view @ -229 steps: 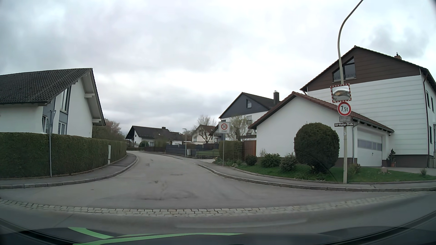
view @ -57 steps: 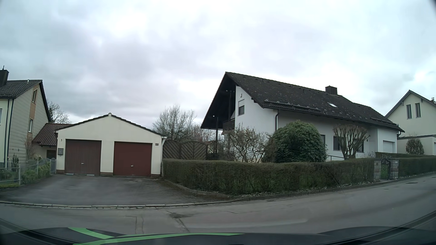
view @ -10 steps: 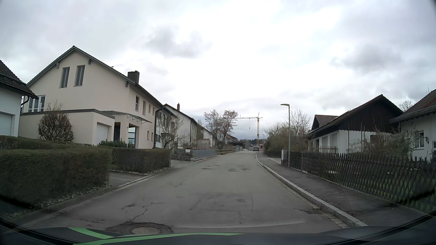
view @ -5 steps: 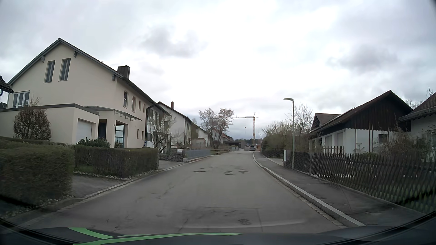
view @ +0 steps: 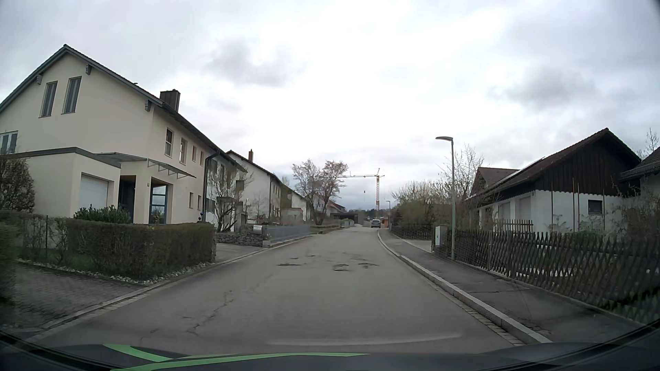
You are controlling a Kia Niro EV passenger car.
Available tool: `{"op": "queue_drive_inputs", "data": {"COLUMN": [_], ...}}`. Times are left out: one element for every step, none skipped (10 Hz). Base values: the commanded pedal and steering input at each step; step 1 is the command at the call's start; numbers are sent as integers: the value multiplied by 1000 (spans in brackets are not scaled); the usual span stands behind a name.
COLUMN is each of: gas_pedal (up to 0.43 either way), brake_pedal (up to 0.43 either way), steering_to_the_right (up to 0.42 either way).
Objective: Follow the waypoints while adhering to traffic rules and regulations
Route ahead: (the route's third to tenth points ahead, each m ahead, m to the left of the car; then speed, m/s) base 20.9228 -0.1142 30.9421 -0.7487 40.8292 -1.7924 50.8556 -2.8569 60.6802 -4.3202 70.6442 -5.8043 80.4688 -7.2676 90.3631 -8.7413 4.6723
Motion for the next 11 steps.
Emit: {"op": "queue_drive_inputs", "data": {"gas_pedal": [189, 177, 177, 177, 169, 169, 169, 169, 157, 157, 157], "brake_pedal": [0, 0, 0, 0, 0, 0, 0, 0, 0, 0, 0], "steering_to_the_right": [35, 33, 32, 31, 29, 29, 29, 26, 18, 15, 14]}}
